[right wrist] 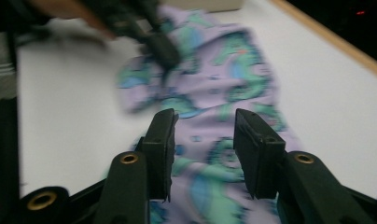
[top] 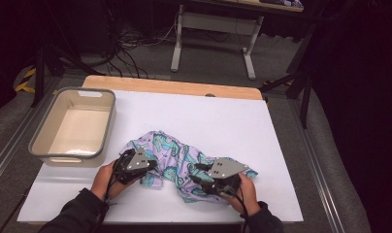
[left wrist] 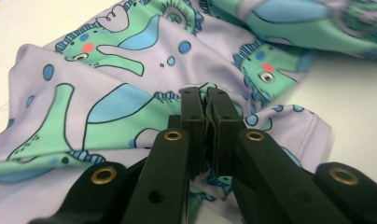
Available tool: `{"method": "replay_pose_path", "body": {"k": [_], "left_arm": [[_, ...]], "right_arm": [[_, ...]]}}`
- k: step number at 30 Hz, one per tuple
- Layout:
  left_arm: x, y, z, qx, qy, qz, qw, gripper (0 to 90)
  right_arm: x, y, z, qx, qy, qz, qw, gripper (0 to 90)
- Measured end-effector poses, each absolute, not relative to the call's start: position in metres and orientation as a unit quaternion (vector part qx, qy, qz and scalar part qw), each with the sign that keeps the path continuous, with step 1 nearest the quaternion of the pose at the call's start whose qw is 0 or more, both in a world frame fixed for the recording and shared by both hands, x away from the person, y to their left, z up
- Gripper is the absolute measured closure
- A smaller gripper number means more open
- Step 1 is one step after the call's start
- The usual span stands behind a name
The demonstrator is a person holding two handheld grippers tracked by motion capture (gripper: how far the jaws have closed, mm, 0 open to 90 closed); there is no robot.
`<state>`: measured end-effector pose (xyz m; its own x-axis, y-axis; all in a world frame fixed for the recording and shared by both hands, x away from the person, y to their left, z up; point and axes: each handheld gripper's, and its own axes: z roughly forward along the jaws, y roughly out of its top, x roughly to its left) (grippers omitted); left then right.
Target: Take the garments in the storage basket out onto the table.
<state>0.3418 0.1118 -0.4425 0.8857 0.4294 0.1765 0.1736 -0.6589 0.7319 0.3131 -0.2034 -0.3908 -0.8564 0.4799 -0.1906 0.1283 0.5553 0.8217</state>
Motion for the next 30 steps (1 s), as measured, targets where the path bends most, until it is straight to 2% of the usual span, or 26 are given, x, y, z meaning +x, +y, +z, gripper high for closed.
{"method": "replay_pose_path", "body": {"k": [2,6,8,13,20,26,30], "left_arm": [[0.328,0.124,-0.443,0.898,0.163,0.161,0.375,86.3],[0.315,0.133,-0.449,0.903,0.165,0.148,0.367,86.4],[0.308,0.137,-0.455,0.908,0.162,0.139,0.360,86.5],[0.297,0.155,-0.460,0.903,0.183,0.124,0.369,86.5],[0.296,0.185,-0.466,0.890,0.227,0.130,0.373,86.3],[0.298,0.183,-0.467,0.889,0.228,0.133,0.374,86.0],[0.300,0.181,-0.466,0.890,0.226,0.135,0.373,86.0]], "right_arm": [[0.325,-0.218,-0.384,0.208,0.847,0.429,0.233,54.6],[0.337,-0.228,-0.386,0.233,0.844,0.409,0.258,53.0],[0.345,-0.232,-0.389,0.246,0.845,0.400,0.256,51.7],[0.359,-0.227,-0.399,0.255,0.859,0.384,0.225,45.3],[0.378,-0.206,-0.411,0.265,0.868,0.367,0.203,43.5],[0.397,-0.179,-0.425,0.264,0.880,0.345,0.192,40.0],[0.412,-0.164,-0.441,0.267,0.892,0.327,0.161,39.4]]}}
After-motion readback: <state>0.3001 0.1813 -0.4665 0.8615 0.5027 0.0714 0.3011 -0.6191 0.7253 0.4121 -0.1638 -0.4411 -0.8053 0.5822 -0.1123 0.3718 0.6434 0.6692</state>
